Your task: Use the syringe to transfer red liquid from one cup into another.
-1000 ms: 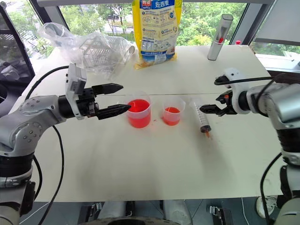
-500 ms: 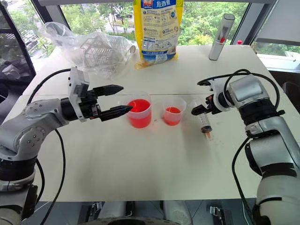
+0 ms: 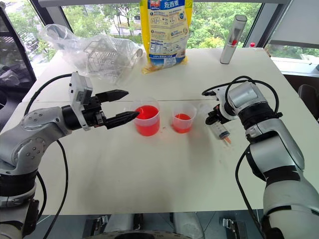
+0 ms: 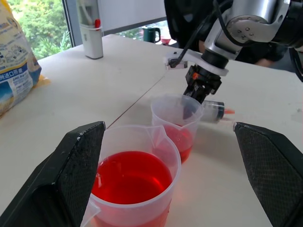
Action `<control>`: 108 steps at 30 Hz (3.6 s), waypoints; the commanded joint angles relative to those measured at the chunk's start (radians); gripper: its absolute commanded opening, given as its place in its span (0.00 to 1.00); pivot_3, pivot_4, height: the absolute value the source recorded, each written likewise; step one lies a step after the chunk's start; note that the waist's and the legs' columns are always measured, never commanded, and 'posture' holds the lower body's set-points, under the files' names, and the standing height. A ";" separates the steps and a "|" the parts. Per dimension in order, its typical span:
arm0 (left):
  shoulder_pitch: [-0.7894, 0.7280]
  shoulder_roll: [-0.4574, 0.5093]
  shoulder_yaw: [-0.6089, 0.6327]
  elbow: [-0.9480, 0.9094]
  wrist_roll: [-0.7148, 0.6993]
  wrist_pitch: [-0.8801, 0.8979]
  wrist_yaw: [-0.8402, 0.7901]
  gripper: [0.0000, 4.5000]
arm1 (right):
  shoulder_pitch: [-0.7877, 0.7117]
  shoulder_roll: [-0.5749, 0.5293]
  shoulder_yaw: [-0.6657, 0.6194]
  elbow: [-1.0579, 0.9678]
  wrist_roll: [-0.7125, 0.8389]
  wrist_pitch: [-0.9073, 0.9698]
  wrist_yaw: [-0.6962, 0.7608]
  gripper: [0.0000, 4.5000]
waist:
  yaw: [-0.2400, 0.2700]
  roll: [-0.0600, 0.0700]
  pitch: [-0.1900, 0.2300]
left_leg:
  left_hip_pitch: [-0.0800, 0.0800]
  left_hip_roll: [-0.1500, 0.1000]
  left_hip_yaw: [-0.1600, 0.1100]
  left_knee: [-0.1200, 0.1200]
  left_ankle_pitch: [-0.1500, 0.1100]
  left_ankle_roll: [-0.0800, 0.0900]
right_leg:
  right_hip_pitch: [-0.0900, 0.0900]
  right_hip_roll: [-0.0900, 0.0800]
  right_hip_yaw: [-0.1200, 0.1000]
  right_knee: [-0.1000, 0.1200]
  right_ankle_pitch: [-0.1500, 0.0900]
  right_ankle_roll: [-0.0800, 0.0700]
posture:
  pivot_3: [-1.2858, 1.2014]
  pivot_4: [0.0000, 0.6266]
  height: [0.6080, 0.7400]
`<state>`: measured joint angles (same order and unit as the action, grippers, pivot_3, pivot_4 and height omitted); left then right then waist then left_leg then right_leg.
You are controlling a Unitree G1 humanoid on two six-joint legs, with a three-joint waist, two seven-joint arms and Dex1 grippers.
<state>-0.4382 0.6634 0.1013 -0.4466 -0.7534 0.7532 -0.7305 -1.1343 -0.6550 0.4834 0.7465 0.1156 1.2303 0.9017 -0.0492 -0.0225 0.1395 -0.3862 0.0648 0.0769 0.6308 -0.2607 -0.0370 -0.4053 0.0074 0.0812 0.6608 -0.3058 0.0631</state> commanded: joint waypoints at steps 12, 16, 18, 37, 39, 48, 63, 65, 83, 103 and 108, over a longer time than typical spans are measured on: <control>-0.057 0.021 0.040 0.018 -0.002 -0.029 -0.020 1.00 | 0.174 -0.116 -0.494 -0.590 0.076 -0.189 -0.155 0.30 | 0.010 0.002 0.001 | -0.004 0.000 -0.001 -0.001 0.000 0.000 | -0.003 0.000 -0.001 -0.001 0.000 0.000 | 0.52 0.24 1.00; -0.121 0.029 0.068 0.095 -0.012 -0.035 -0.044 1.00 | 0.221 0.002 -0.662 -0.828 0.179 -0.349 -0.209 0.30 | -0.003 0.001 0.001 | -0.001 0.000 0.000 -0.001 0.000 0.000 | -0.001 0.001 -0.001 0.000 0.000 0.001 | 0.52 0.24 1.00; -0.159 0.040 0.069 0.136 -0.004 -0.043 -0.071 1.00 | 0.231 0.076 -0.706 -0.931 0.250 -0.418 -0.210 0.30 | -0.007 0.001 0.001 | 0.001 0.001 0.000 -0.001 0.000 0.000 | 0.000 0.002 -0.001 0.001 0.000 0.001 | 0.52 0.24 1.00; -0.304 0.122 0.088 0.236 -0.017 -0.036 -0.178 1.00 | 0.400 0.472 -0.478 -0.807 0.343 -0.839 -0.154 0.30 | -0.007 0.001 0.001 | -0.001 0.001 0.000 0.000 0.000 -0.001 | -0.001 -0.001 -0.001 0.002 0.000 0.000 | 0.52 0.24 1.00; -0.313 0.118 0.081 0.238 -0.007 -0.043 -0.173 1.00 | 0.431 0.496 -0.447 -0.759 0.321 -0.880 -0.150 0.30 | -0.008 0.000 0.000 | 0.000 0.001 -0.001 0.000 0.000 -0.001 | 0.000 0.000 -0.001 0.002 0.000 0.000 | 0.52 0.24 1.00; -0.368 0.067 0.006 0.300 0.087 -0.101 -0.154 1.00 | 0.519 0.534 -0.369 -0.688 0.257 -0.978 -0.139 0.30 | -0.012 0.001 0.001 | 0.000 0.001 0.000 0.000 0.000 -0.001 | 0.000 0.000 -0.001 0.003 0.000 0.000 | 0.52 0.24 1.00; -0.417 -0.028 -0.054 0.410 0.167 -0.125 -0.174 1.00 | 0.546 0.538 -0.348 -0.678 0.220 -1.017 -0.146 0.30 | -0.019 0.001 0.001 | 0.000 0.001 -0.001 0.000 0.000 -0.001 | 0.000 0.000 -0.001 0.003 0.000 0.000 | 0.52 0.24 1.00; -0.414 -0.038 -0.059 0.426 0.178 -0.130 -0.176 1.00 | 0.546 0.536 -0.345 -0.679 0.215 -1.021 -0.144 0.30 | -0.018 0.001 0.001 | 0.000 0.001 -0.001 0.000 0.000 -0.001 | 0.000 0.000 -0.001 0.003 0.000 0.000 | 0.52 0.24 1.00; -0.401 -0.062 -0.042 0.400 0.130 -0.074 -0.199 0.01 | 0.547 0.530 -0.332 -0.678 0.205 -1.024 -0.139 0.30 | -0.019 0.001 0.001 | 0.000 0.001 -0.001 0.000 0.000 -0.001 | 0.000 0.000 -0.001 0.003 0.000 0.000 | 0.52 0.24 1.00; -0.533 -0.027 -0.016 0.513 0.193 -0.157 -0.205 0.01 | 0.567 0.512 -0.297 -0.661 0.182 -0.998 -0.118 0.30 | -0.018 0.001 0.001 | 0.000 0.001 -0.001 0.000 0.000 -0.001 | 0.000 0.000 -0.001 0.003 0.000 0.000 | 0.52 0.24 1.00; -0.559 -0.022 -0.011 0.539 0.206 -0.170 -0.208 0.01 | 0.575 0.513 -0.291 -0.661 0.181 -0.989 -0.114 0.30 | -0.019 0.001 0.001 | 0.000 0.001 -0.001 0.000 0.000 -0.001 | 0.000 0.000 -0.001 0.003 0.000 0.000 | 0.52 0.24 1.00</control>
<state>-0.9170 0.5904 0.0058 0.0823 -0.5972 0.6636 -0.9846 -0.5898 -0.1359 0.1452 0.0944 0.3053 0.2322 0.7512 -0.0678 -0.0218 0.1401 -0.3864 0.0655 0.0761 0.6309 -0.2602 -0.0379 -0.4057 0.0076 0.0802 0.6640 -0.3059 0.0634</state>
